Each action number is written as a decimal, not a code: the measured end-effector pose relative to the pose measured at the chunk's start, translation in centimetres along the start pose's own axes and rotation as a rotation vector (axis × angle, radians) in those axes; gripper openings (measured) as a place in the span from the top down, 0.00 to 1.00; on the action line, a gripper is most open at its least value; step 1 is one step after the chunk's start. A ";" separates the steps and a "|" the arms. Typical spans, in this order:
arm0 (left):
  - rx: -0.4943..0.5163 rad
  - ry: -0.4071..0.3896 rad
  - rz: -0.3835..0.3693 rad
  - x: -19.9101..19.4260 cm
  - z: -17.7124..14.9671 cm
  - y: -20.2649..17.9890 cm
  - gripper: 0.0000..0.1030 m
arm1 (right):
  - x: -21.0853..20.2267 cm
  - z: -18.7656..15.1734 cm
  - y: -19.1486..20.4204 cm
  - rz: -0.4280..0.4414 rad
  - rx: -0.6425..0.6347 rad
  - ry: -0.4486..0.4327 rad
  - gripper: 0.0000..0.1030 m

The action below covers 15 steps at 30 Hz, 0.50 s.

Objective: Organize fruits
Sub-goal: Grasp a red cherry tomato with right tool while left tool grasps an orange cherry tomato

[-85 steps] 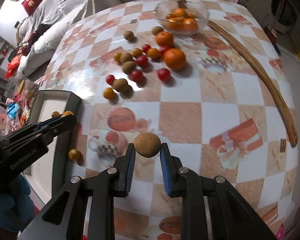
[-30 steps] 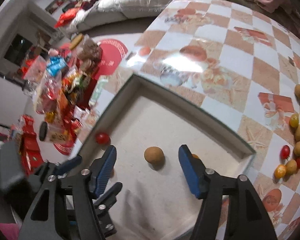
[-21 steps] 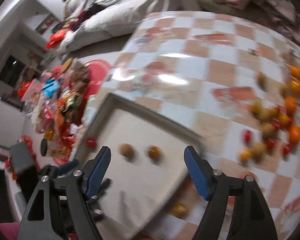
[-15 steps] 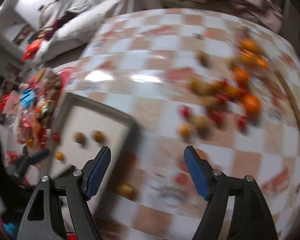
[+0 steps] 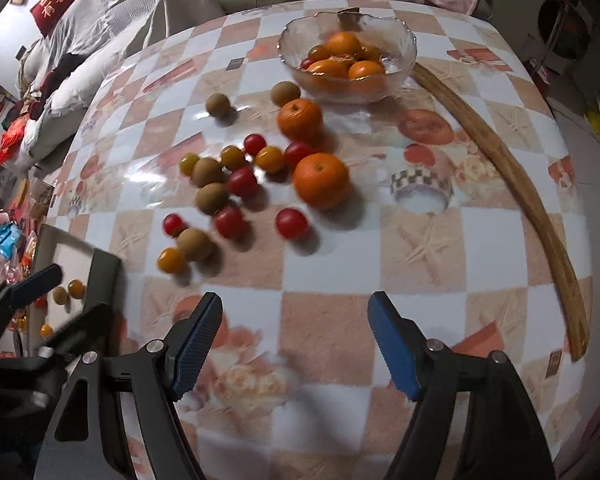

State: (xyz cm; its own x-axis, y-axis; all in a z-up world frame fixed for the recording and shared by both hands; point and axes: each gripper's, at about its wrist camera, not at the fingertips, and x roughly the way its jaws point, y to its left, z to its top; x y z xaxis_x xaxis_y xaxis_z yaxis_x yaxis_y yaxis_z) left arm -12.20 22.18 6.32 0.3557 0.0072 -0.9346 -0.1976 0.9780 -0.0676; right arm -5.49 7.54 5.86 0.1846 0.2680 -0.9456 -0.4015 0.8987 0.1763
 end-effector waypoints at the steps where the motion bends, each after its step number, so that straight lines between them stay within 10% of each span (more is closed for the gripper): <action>1: 0.005 0.013 0.007 0.9 0.1 -0.4 0.15 | 0.1 0.2 -0.2 0.002 -0.005 0.002 0.29; 15: -0.023 0.081 0.068 6.0 0.5 -0.7 0.32 | 3.6 2.3 -0.9 0.096 -0.033 0.067 0.52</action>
State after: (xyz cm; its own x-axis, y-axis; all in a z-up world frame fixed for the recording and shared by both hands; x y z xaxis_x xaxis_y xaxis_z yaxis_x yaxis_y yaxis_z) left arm -9.45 21.66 0.97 0.2664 0.0556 -0.9623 -0.2402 0.9707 -0.0104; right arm -2.43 8.45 2.90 0.0838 0.3275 -0.9411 -0.4444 0.8576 0.2589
